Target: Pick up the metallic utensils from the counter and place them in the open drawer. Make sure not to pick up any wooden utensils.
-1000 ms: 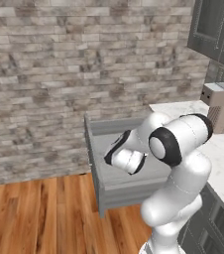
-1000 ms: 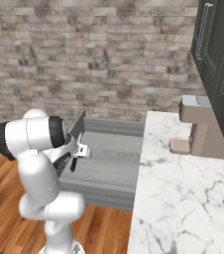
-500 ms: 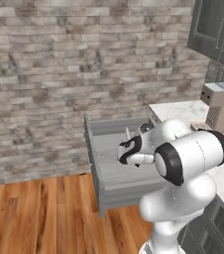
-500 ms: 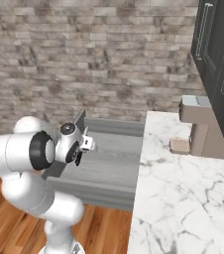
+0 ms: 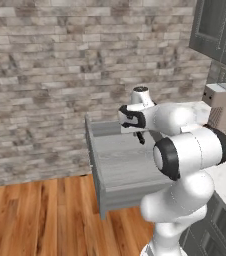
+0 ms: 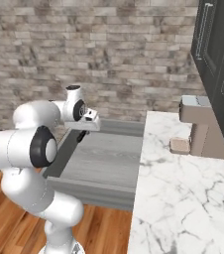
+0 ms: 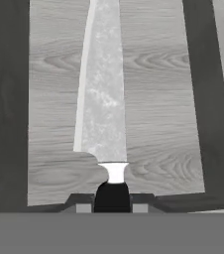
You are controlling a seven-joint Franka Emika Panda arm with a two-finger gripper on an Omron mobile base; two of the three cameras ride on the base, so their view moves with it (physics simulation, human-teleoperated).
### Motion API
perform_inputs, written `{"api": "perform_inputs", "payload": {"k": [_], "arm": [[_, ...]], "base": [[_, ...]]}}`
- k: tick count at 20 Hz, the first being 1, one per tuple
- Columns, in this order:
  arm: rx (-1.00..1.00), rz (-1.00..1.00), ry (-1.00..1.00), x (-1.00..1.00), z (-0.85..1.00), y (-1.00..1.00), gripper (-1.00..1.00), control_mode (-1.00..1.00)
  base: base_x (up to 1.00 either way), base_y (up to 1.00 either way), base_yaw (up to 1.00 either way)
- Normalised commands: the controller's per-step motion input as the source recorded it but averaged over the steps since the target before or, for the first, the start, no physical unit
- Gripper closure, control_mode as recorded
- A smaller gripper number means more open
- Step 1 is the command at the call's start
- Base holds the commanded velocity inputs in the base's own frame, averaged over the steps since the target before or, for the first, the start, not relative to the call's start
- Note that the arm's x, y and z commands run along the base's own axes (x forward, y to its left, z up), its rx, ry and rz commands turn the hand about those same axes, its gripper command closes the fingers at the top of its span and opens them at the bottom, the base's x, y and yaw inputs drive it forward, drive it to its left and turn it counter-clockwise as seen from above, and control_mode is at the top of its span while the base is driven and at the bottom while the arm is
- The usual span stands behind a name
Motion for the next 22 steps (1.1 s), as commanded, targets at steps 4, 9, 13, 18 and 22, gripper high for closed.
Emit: {"api": "perform_inputs", "payload": {"k": [4,9,13,18,22], "arm": [[0.0,0.02,0.1,-0.05,0.1,-0.18,1.0,-1.0],[0.0,0.02,0.0,-0.06,-0.35,-0.02,1.0,-1.0],[0.04,0.04,0.0,0.0,-0.58,0.0,1.0,-1.0],[0.05,0.05,0.04,0.0,-0.61,0.0,1.0,-1.0],[0.05,0.06,0.05,0.06,-0.55,0.0,1.0,-1.0]], "base": [[0.0,0.0,0.0],[0.0,0.0,0.0],[0.0,0.0,0.0],[0.0,0.0,0.0],[0.0,0.0,0.0]]}}
